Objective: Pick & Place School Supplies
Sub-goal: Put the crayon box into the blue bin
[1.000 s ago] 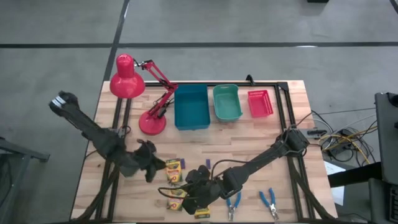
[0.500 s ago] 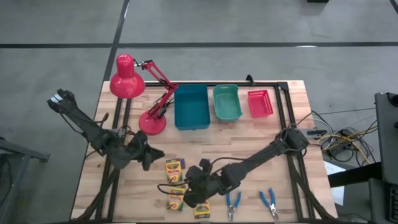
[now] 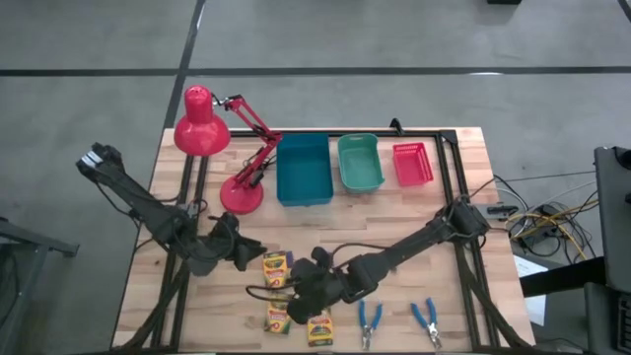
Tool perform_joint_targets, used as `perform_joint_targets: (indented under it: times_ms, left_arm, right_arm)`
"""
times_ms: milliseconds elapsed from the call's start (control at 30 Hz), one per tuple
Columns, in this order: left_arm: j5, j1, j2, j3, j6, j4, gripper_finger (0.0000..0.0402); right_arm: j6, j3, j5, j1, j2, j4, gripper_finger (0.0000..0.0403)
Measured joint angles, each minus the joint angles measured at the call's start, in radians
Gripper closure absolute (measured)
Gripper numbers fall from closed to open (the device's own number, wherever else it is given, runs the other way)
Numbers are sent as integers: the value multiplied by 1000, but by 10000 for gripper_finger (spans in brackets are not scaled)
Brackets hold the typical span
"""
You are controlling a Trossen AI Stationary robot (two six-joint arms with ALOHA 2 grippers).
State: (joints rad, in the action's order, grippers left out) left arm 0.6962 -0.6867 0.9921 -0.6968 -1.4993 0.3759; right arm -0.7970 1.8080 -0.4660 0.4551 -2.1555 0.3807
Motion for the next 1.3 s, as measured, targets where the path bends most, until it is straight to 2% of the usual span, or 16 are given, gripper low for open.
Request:
perform_joint_targets:
  times_ms: [133,233,333,500,733,833,1000,1300]
  left_arm:
    - [0,-3,-3,0,-19,0,170]
    - [1,-10,-19,0,-18,9,171]
    - [2,-26,-48,0,-11,30,172]
    - [-2,-61,-97,0,-16,111,172]
    - [-103,-88,-108,57,-13,147,172]
    - [-122,-88,-106,113,-76,115,172]
    - [-112,-88,-123,237,-166,-50,172]
    - [60,-88,-136,485,-161,-672,172]
  right_arm:
    - [56,0,42,-22,0,-125,394]
    - [102,0,52,-42,0,-152,394]
    - [207,0,30,-54,-1,-157,394]
    - [359,0,-68,-56,-2,-192,394]
    - [438,0,-80,-74,-2,-193,394]
    - [467,0,-75,-76,-2,-188,394]
    - [530,-15,-73,-82,-2,-178,394]
    - [665,-75,53,-82,-2,-268,394]
